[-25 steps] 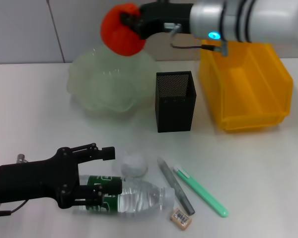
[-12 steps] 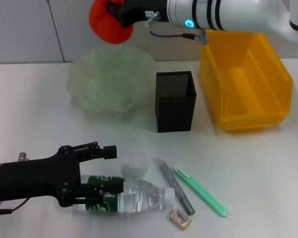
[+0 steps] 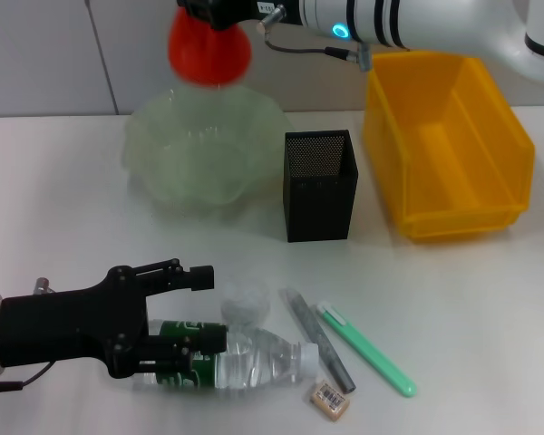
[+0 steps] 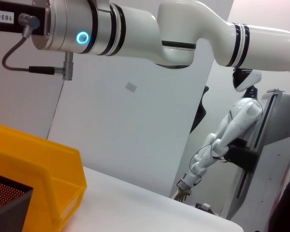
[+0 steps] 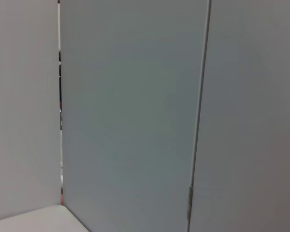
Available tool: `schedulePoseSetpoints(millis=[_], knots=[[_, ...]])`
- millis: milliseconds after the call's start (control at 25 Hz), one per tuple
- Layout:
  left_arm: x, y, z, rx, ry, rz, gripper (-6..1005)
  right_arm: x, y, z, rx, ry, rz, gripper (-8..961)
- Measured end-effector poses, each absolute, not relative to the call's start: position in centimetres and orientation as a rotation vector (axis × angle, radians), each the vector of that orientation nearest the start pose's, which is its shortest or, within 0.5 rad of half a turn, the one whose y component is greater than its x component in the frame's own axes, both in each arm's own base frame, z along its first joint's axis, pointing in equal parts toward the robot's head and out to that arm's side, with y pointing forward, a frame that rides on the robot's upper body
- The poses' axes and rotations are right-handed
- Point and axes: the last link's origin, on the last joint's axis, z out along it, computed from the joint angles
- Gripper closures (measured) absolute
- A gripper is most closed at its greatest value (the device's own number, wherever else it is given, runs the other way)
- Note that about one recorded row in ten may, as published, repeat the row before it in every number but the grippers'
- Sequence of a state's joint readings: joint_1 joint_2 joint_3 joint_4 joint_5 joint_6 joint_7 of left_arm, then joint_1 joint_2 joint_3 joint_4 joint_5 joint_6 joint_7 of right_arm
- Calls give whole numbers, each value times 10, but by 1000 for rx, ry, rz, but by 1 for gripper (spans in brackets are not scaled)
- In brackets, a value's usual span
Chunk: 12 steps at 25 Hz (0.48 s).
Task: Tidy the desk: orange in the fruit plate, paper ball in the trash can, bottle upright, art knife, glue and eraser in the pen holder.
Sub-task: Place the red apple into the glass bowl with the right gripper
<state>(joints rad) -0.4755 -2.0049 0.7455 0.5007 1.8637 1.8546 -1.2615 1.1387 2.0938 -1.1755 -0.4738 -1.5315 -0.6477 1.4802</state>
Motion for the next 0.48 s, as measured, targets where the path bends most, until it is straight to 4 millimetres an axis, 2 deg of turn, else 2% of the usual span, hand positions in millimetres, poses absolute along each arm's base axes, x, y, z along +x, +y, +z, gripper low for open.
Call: schedulePoseSetpoints(millis=[120, 240, 480], knots=[[-262, 280, 12, -2871, -549, -1051, 186, 35, 490, -50, -2425, 321, 636, 696], [-262, 280, 12, -2871, -550, -1051, 186, 34, 490, -50, -2425, 318, 636, 455], [-262, 280, 12, -2871, -550, -1049, 188, 33, 491, -49, -2422, 317, 639, 228]])
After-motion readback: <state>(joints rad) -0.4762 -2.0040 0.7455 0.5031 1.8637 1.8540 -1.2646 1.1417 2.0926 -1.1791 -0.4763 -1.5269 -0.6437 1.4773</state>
